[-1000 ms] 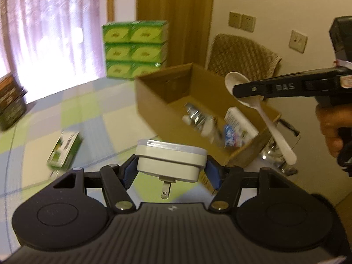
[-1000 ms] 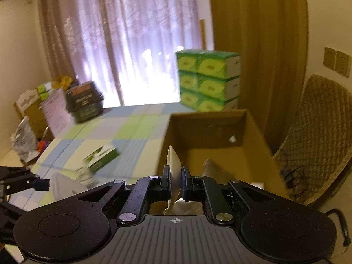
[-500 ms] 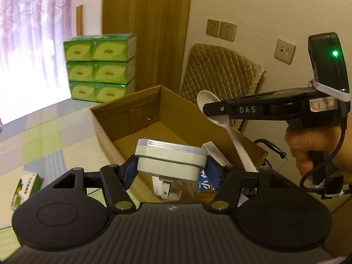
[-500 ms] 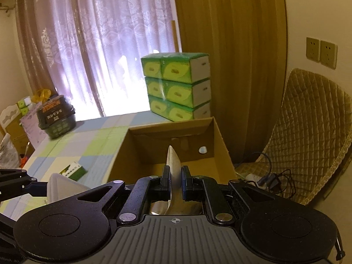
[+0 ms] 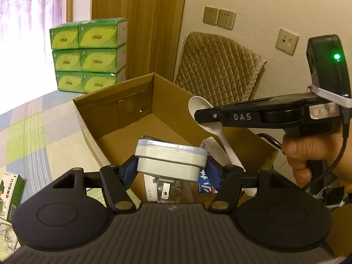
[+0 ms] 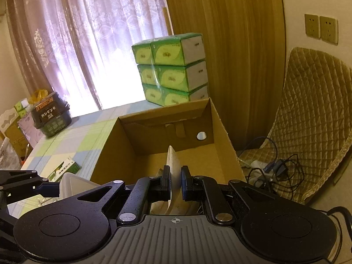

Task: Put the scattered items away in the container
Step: 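Release the plug with the left tool while the right tool drops the spoon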

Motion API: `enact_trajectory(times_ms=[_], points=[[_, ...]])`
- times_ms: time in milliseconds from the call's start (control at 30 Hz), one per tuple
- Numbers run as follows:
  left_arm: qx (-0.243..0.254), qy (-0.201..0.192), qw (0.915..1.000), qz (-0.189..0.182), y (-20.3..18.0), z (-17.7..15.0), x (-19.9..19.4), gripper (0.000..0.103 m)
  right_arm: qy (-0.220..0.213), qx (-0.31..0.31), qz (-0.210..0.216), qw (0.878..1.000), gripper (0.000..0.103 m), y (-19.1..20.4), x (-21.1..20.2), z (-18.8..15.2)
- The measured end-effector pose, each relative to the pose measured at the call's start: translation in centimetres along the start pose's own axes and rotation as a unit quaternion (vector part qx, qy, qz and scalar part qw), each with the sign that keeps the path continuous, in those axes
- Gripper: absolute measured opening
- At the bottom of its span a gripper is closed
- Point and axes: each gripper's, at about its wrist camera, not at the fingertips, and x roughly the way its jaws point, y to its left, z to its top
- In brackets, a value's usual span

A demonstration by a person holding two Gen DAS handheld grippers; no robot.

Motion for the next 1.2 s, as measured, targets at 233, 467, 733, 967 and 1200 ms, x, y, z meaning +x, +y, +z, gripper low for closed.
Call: enact_trajectory(times_ms=[233,467,733,967,1200], points=[[-0.003,-0.006,1.0,0.005,0.7,-0.3,-0.6,0.07,0.002,-0.002,0.0,1.0,0.011,0.0,0.4,0.2],[-0.015,-0.006,0.9998,0.015,1.4,-1.1,-1.8,0.073,0.003,-0.001,0.0,1.0,0.011,0.0,0.4,0.1],[-0.028,0.0,0.9994,0.022,2.1,-2.2,-2.5,0.074,-0.006,-0.003,-0.006,1.0,0.012,0.2,0.9,0.0],[-0.035,0.003,0.9991,0.023,2.5,-2.8,-2.7,0.074,-0.002,-0.006,-0.017,1.0,0.012,0.0,1.1,-0.2],[-0.044,0.006,0.9987,0.027,3.1,-3.5,-2.9,0.074,0.002,-0.002,-0.015,1.0,0.012,-0.1,0.9,-0.8]])
